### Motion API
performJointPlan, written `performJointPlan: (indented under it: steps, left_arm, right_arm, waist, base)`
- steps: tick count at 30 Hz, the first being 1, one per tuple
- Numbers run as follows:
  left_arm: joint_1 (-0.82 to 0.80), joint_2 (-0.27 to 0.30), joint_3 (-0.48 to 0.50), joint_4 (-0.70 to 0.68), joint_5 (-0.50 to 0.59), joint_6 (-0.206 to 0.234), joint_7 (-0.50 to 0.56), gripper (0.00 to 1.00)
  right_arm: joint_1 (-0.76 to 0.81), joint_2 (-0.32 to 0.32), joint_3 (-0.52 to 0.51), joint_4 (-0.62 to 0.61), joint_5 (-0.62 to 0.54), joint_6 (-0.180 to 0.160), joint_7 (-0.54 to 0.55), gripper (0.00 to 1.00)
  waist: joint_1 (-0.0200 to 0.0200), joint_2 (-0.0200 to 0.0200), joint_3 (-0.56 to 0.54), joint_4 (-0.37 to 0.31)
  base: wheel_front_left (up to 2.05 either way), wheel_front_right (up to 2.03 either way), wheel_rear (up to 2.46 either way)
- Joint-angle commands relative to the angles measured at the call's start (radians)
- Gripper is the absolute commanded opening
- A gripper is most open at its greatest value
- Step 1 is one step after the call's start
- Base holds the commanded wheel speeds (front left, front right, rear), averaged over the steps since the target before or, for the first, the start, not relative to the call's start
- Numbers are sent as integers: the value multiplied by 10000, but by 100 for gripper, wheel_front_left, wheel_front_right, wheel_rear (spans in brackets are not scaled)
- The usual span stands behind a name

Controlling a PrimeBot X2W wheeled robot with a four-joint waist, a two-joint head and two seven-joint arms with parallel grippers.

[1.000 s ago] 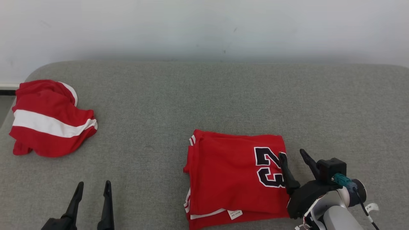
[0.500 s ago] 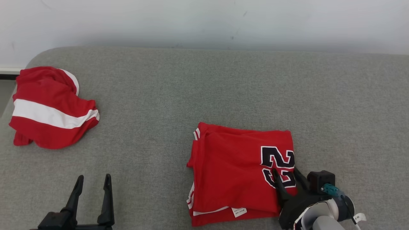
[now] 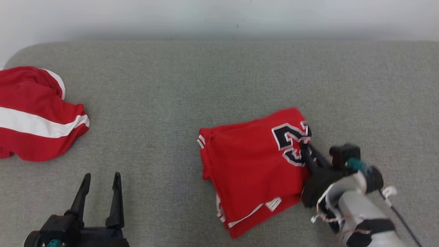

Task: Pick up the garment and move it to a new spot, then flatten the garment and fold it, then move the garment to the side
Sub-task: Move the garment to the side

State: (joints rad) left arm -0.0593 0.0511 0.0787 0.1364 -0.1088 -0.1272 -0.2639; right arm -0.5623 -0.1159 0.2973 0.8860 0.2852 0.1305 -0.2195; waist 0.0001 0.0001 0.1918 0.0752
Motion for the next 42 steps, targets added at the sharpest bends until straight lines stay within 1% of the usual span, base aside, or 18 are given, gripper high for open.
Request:
performJointPlan:
  steps: [1, 6, 10, 17, 23, 28, 34, 39, 42]
  left_arm:
    - [-164, -2, -16, -38, -28, -4, -3, 100]
    - [-609, 92, -96, -299, 19, -14, -5, 100]
    - [-1013, 306, -140, -640, 73, -12, -3, 100]
    - [-1607, 750, -397, -1409, 96, -20, -3, 100]
    - [-1756, 1225, -714, -2119, 128, -22, -2, 100]
    - [-1486, 1579, -720, -2928, 214, -21, -5, 100]
    - [-1413, 1779, -810, -3518, 120, -22, 29, 100]
    - [-1320, 1859, -840, -3560, 21, -23, 81, 100]
    - [-1297, 1872, -866, -3542, -14, -10, 110, 100]
  right_arm:
    - [-306, -201, 60, -65, -75, -1, 54, 0]
    - [-1533, -987, 353, -332, -118, -1, 329, 0]
    - [-2612, -1822, 575, -707, -157, -1, 657, 0]
    - [-3974, -3229, 449, -1475, 122, -1, 1077, 0]
    - [-4686, -4418, 353, -2154, 366, -1, 1558, 0]
    - [-5148, -5066, 103, -2704, 545, -1, 2066, 0]
    - [-5680, -5656, 55, -2985, 549, -1, 2620, 0]
    - [-6047, -5804, 252, -2891, 542, -1, 2776, 0]
    - [-6215, -5898, 287, -2776, 323, -1, 2868, 0]
  waist:
    - [-1, -1, 364, -220]
    - [-1, -1, 1327, -657]
    - [-1, -1, 2255, -1139]
    - [-1, -1, 3567, -1936]
    - [-1, -1, 4301, -2513]
    - [-1, -1, 4626, -2979]
    - [-1, -1, 4860, -3085]
    - [-1, -1, 4972, -3126]
    - [-1, -1, 5004, -3112]
  base:
    - [0, 0, 0]
    - [0, 0, 0]
    - [0, 0, 0]
    - [0, 0, 0]
    - [0, 0, 0]
    - [0, 0, 0]
    - [0, 0, 0]
    - [0, 0, 0]
    - [0, 0, 0]
